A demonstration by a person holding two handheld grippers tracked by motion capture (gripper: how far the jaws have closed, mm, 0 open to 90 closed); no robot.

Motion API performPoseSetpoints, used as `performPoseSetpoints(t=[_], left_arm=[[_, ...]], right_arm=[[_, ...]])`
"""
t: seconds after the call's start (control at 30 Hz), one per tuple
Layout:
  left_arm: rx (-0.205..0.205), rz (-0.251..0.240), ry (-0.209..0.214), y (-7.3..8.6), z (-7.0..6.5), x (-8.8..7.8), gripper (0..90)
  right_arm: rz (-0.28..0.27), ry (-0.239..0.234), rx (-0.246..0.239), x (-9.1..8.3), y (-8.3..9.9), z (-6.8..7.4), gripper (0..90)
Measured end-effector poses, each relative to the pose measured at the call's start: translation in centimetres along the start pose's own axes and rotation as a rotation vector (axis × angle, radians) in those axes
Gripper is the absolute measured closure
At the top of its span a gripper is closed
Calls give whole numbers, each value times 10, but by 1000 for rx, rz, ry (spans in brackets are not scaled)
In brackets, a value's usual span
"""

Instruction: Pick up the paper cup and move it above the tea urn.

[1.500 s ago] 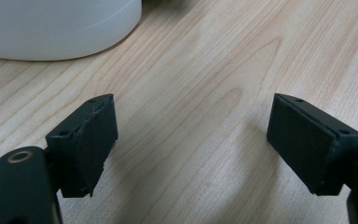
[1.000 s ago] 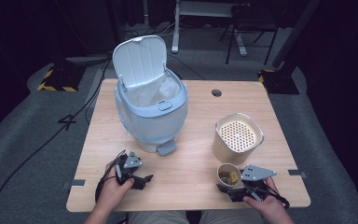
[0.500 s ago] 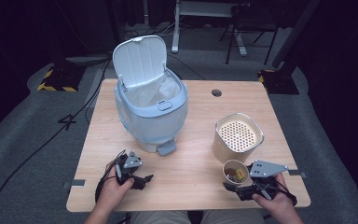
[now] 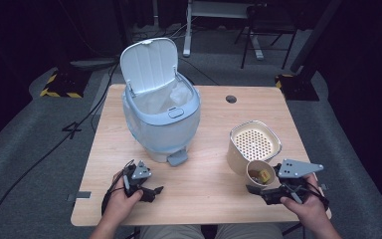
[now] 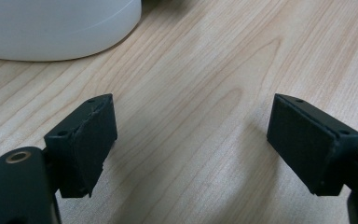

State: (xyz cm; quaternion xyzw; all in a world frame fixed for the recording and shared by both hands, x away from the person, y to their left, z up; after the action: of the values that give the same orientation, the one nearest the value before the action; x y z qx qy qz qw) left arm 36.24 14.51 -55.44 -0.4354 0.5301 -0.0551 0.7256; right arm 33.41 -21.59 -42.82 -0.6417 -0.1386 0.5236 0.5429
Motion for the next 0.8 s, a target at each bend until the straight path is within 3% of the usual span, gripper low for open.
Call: performPoseSetpoints(t=[0.2, 0.33, 0.53, 0.8], left_arm=[[2, 1, 1, 0, 0, 0, 164], [7, 2, 0, 0, 1, 0, 163], [7, 2, 2, 0, 1, 0, 163], [13, 4, 9, 0, 2, 1, 157]], right_arm=[[-32, -16, 28, -10, -25, -10, 298], [-33, 2, 13, -13, -36, -18, 299], [-53, 61, 10, -15, -53, -46, 298], [-66, 139, 13, -15, -63, -77, 299]])
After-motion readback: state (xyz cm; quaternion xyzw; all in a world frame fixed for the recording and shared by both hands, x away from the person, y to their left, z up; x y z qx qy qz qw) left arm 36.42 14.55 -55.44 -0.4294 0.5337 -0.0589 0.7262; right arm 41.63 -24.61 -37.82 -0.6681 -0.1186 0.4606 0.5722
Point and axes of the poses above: each handheld gripper's, and its own axes: x roughly forward along the jaws, y roughly out of its underside, z roughly to its left, the point moved 7 cm from there along x, roughly forward along the jaws, and after that the axes turned 7 degrees about x, right-handed, at the moved point
